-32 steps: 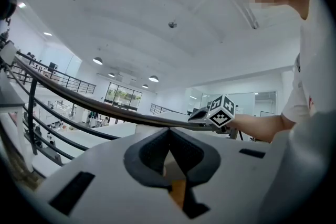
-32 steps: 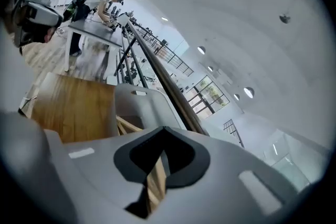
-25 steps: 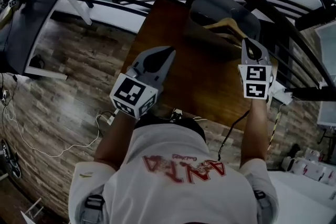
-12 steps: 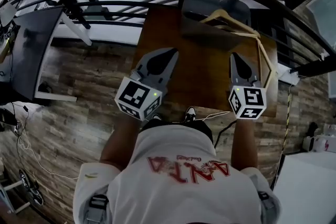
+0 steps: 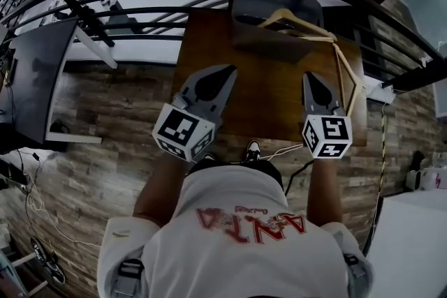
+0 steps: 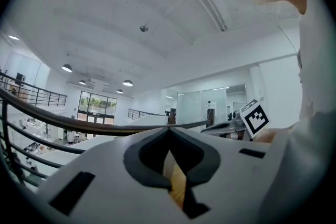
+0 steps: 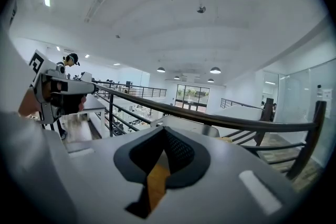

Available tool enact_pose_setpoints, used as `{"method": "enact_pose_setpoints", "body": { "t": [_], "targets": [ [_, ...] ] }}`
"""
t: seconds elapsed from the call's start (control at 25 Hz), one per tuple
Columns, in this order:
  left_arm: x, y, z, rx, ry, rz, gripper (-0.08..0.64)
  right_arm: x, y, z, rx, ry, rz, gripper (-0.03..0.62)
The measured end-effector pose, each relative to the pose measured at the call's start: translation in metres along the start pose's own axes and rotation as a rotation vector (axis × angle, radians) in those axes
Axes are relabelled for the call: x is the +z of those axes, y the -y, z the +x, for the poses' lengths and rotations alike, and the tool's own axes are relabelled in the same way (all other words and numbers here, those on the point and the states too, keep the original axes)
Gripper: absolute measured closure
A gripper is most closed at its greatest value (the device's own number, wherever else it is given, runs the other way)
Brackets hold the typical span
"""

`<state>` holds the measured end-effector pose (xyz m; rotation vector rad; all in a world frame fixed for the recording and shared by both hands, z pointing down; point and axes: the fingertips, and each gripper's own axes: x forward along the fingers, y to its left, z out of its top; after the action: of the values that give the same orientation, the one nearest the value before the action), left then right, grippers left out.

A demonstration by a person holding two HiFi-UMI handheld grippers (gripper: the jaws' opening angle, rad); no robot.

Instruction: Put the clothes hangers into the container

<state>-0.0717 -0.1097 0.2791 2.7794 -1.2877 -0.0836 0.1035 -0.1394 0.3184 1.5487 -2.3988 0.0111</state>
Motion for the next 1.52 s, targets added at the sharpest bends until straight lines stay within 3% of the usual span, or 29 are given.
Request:
{"method": "enact_pose_setpoints", "body": {
  "t": [0.36, 0.56, 0.8, 1.28, 1.4, 1.52],
  "targets": [
    [-0.003, 0.016, 0.019, -0.042, -0.017, -0.012, 0.551, -0.013, 0.025, -0.017, -0.049, -0.023, 0.018, 0.589],
    [-0.019, 0.041, 0.047, -0.106, -0.052, -0.025, 0.551, -0.042, 0.057, -0.031, -0.11, -0.073, 0.047, 0.589],
    [-0.047, 0.079, 0.101, -0.174, -0.113, -0.046, 0.551, -0.102, 0.138, -0.05, -0.222, -0.177, 0.119, 0.588],
    [-0.085, 0.133, 0.228, -0.21, -0.204, -0.087, 0.551, -0.204, 0.314, -0.072, -0.383, -0.356, 0.254, 0.584],
    [-0.097, 0.145, 0.253, -0.231, -0.232, -0.097, 0.551, -0.237, 0.345, -0.068, -0.416, -0.439, 0.303, 0.495],
    [-0.11, 0.157, 0.275, -0.255, -0.265, -0.105, 0.551, -0.269, 0.371, -0.063, -0.443, -0.512, 0.348, 0.492]
  ]
}}
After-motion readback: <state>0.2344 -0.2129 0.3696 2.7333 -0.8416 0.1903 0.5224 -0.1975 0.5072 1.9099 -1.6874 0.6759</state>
